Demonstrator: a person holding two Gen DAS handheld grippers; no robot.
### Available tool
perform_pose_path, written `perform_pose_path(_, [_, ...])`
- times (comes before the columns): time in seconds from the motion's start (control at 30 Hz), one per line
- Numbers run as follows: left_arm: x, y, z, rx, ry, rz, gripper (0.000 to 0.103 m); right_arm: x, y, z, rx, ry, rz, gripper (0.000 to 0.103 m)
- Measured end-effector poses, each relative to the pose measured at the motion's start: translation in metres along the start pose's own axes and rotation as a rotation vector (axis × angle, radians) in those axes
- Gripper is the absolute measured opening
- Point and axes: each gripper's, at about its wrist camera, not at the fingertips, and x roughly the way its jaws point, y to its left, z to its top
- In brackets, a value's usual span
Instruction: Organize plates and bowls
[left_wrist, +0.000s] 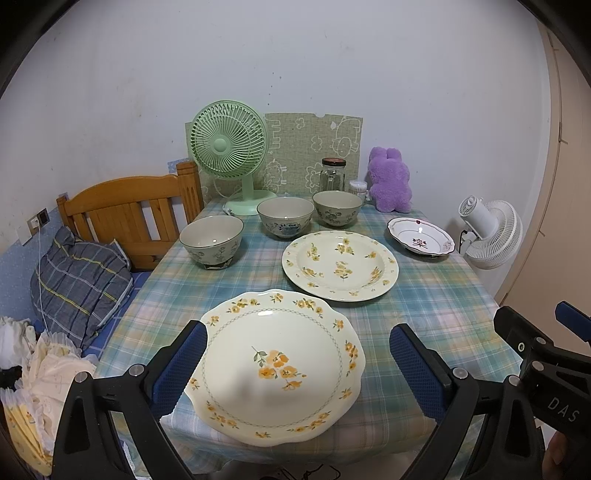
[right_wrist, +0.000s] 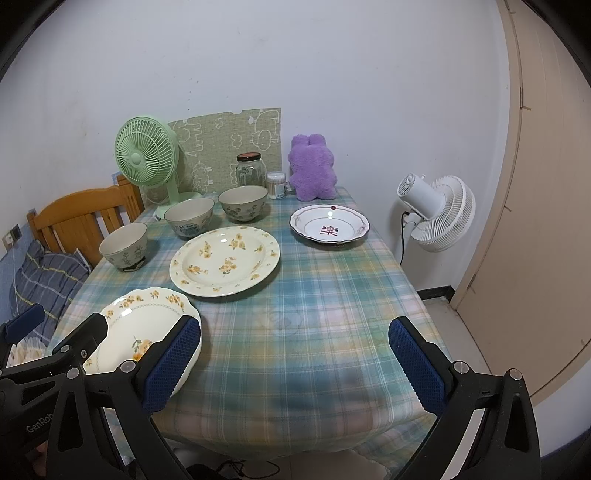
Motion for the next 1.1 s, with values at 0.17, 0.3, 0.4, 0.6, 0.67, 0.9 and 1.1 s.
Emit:
perform_pose_path(0.17, [0.0,-0.0001,-0.0002,0.0,0.0,0.0,0.099,0.0001,0.0003,-0.0001,0.0,0.0,-0.001,0.103])
perform_pose_path(0.3, [0.0002,0.0,-0.0005,0.0,0.0,0.0,0.099,0.0002,0.0,0.0,0.0,-0.001,-0.001,0.103])
perform_pose_path(0.4, [0.0002,-0.0003,-0.0006,0.001,0.0,0.001,0.099,0.0,0.0002,-0.0004,0.0,0.0,-0.001,0.103])
perform_pose_path(0.6, [0.0001,-0.0008,-0.001,0.0,0.001,0.001,0.099,0.0005,-0.0002,-0.0007,0.0,-0.001,-0.002,0.103])
perform_pose_path(0.67, [0.0001,-0.0014,-0.001,0.001,0.0,0.002,0.099,0.0005,-0.0002,-0.001,0.0,-0.001,-0.002,0.103])
perform_pose_path(0.9, [0.0004,-0.0014,-0.0013,0.002,0.0,0.001,0.099,0.0007,-0.0001,-0.0011,0.002,-0.002,-0.003,0.103])
perform_pose_path(1.1, [0.0,0.0,-0.0022,0.0,0.004,0.002,0.099,0.0006,0.0005,-0.0005,0.0,-0.003,0.001,0.103])
